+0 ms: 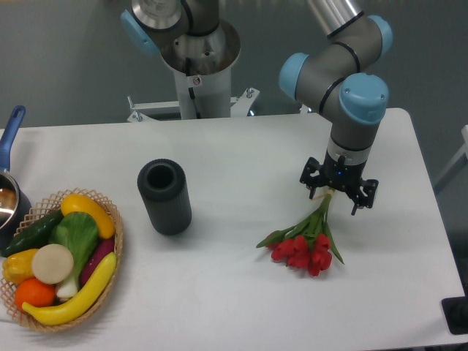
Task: Place the flowers on the table
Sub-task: 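Open the gripper to release the tulips and lift it upward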
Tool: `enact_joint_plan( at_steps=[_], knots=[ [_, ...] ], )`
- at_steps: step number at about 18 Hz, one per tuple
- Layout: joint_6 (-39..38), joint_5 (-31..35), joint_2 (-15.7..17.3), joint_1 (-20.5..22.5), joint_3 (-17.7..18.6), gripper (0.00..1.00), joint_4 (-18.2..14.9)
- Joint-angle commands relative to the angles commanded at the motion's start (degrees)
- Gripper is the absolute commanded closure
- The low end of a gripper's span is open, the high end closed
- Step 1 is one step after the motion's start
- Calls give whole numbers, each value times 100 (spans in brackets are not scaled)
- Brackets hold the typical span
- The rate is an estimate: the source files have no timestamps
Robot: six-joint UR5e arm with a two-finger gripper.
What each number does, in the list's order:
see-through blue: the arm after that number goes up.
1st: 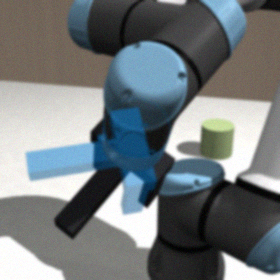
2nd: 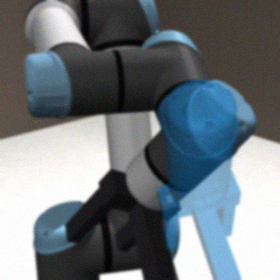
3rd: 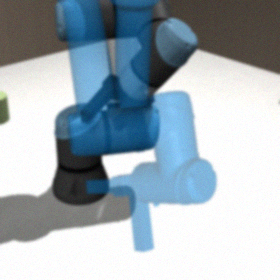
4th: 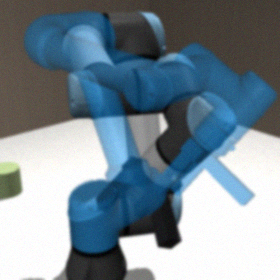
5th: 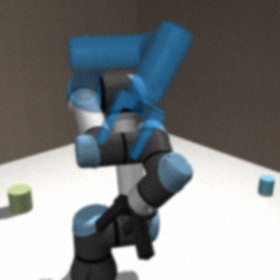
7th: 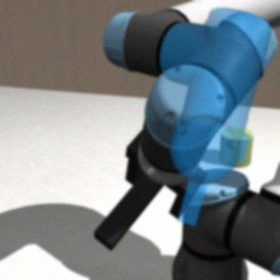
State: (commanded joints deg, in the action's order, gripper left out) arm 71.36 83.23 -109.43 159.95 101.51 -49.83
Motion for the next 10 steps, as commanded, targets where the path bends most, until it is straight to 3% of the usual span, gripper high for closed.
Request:
enact_joint_plan(
  at_steps=[5,10],
  knots=[
    [580,9,89,264,168,0,9],
    [590,167,89,343,176,0,9]
  ],
)
